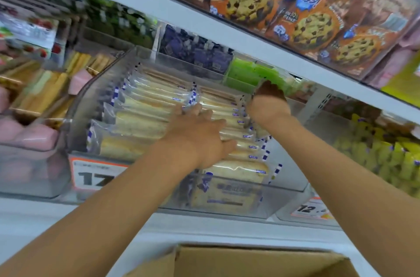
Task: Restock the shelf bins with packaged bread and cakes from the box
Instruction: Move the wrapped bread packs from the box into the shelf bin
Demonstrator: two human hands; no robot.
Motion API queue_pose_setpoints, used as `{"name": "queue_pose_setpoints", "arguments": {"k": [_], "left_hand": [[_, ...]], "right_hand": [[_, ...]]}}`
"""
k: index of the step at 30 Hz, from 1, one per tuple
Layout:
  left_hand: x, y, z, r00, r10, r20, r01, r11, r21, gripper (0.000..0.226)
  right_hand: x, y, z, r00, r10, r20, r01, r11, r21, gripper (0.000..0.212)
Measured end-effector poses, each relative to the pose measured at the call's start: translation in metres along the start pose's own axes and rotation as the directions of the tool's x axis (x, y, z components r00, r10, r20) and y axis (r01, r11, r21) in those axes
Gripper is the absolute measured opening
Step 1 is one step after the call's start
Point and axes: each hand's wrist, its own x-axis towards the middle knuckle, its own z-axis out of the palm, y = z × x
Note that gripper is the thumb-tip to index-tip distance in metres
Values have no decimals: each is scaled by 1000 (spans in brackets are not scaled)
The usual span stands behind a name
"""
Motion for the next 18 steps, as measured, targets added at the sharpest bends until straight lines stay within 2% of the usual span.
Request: {"name": "queue_pose_setpoints", "arguments": {"k": [2, 4, 7, 9, 13, 16, 18], "left_hand": [[0, 0, 0, 1000, -3, 1, 3, 1000, 3, 68], [-1, 0, -2, 1000, 0, 4, 0, 1000, -1, 68], [-2, 0, -2, 1000, -1, 3, 1, 1000, -9, 68], [-2, 0, -1, 1000, -1, -5, 1, 1000, -10, 68], [-1, 1, 0, 1000, -7, -12, 7, 1000, -18, 68], [-1, 1, 1, 1000, -6, -16, 6, 1000, -22, 68], [0, 0, 2, 1000, -4, -18, 4, 1000, -20, 69]], "right_hand": [[9, -4, -2, 996, 5, 84, -7, 1000, 16, 55], [16, -7, -1, 986, -17, 163, 13, 1000, 26, 66], [16, -7, 0, 993, -20, 115, 12, 997, 71, 81], [12, -6, 5, 997, -6, 76, -1, 996, 90, 79], [10, -13, 18, 973, -13, 230, -22, 989, 149, 74], [10, -13, 16, 993, -39, 115, 21, 988, 156, 71], [6, -8, 21, 981, -109, 163, 84, 984, 156, 62]]}}
